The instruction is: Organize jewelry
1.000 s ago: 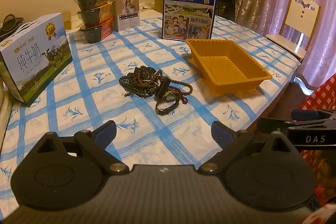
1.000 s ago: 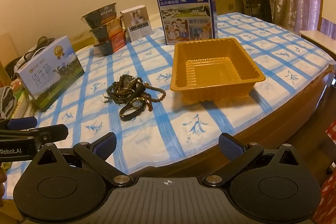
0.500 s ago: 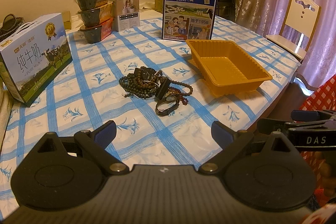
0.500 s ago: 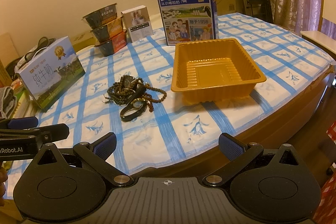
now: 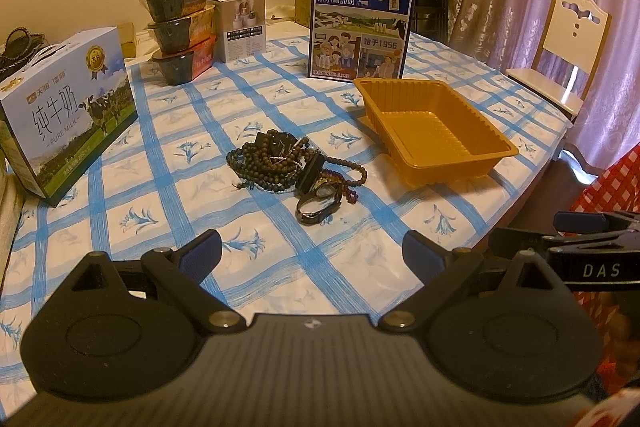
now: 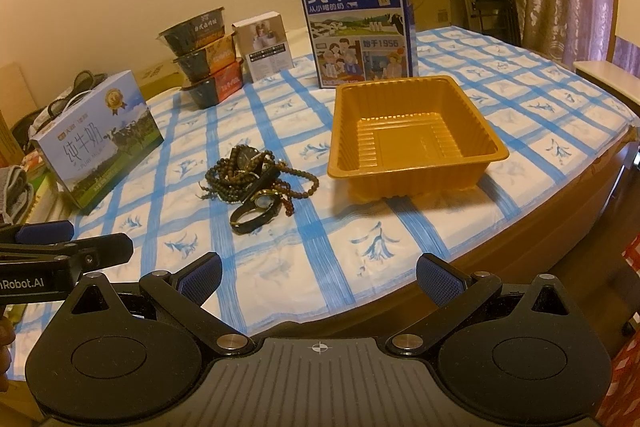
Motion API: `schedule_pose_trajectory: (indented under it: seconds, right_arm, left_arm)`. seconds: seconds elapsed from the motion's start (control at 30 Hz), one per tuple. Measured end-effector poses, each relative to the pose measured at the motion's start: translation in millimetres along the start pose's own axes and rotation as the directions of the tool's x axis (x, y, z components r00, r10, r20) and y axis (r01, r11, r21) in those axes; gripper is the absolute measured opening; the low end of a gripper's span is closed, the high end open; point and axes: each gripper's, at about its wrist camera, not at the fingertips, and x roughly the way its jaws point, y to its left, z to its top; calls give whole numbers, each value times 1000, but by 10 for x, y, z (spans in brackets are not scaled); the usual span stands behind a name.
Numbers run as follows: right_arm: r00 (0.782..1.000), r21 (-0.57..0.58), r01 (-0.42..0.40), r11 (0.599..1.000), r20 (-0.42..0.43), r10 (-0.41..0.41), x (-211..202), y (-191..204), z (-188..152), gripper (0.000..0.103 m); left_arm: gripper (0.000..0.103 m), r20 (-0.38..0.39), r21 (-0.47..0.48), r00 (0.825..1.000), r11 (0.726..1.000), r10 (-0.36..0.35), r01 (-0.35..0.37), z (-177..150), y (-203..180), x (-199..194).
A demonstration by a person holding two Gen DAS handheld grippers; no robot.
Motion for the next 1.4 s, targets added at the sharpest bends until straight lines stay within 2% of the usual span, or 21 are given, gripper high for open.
schedule_pose_trajectory:
  seconds: [1.4]
  right_arm:
    - [1000, 5, 2, 1000, 0, -2, 41, -8, 10, 103]
  left_arm:
    - [96, -2, -4, 1000, 1000, -7, 7, 2, -5, 3]
